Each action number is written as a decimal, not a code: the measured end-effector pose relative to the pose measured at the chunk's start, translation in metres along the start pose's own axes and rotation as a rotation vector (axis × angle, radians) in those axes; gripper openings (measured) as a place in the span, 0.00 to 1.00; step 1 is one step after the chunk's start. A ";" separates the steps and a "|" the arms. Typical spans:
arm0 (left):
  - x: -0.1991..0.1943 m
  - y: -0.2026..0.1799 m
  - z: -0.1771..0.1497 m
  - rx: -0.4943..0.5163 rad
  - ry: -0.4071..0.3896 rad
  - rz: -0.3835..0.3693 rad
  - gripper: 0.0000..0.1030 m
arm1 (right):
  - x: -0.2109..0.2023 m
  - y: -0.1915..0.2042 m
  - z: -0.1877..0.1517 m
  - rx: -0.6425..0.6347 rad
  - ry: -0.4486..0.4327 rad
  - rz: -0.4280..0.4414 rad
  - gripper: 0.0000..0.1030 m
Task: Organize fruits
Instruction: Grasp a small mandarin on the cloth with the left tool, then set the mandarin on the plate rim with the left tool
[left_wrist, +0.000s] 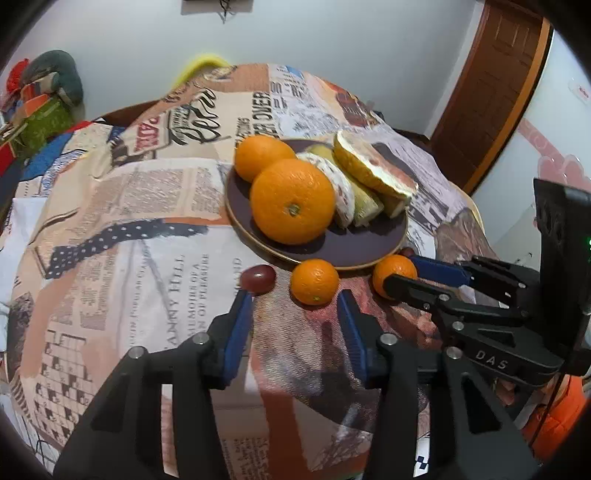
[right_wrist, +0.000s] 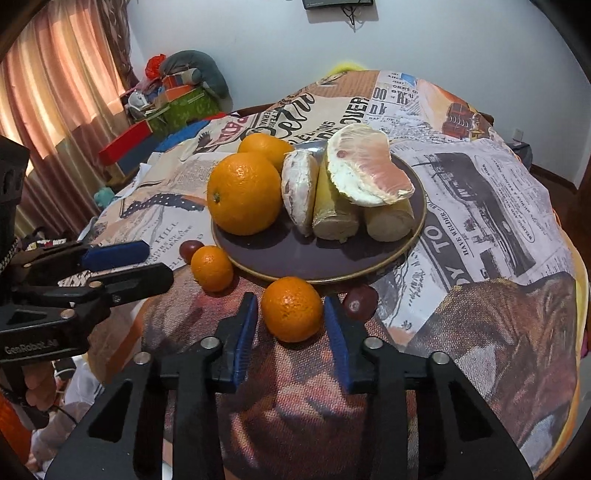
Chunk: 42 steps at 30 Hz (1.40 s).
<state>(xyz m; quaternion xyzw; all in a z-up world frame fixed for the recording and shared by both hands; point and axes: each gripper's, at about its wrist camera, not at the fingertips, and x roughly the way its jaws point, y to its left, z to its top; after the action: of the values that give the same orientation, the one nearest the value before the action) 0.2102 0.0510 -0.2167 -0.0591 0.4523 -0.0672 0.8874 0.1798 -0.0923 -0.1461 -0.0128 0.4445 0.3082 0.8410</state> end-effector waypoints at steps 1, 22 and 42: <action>0.002 -0.001 0.000 0.004 0.005 -0.003 0.42 | -0.001 -0.001 0.000 0.004 -0.001 0.007 0.31; 0.035 -0.015 0.012 0.062 0.033 0.009 0.33 | -0.028 -0.013 0.002 0.051 -0.062 0.022 0.31; 0.018 -0.030 0.036 0.079 -0.031 -0.043 0.32 | -0.019 -0.021 0.022 0.040 -0.082 0.000 0.31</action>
<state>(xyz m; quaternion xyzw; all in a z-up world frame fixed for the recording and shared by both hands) 0.2477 0.0201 -0.2050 -0.0348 0.4341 -0.1032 0.8943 0.1989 -0.1125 -0.1239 0.0166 0.4158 0.2993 0.8586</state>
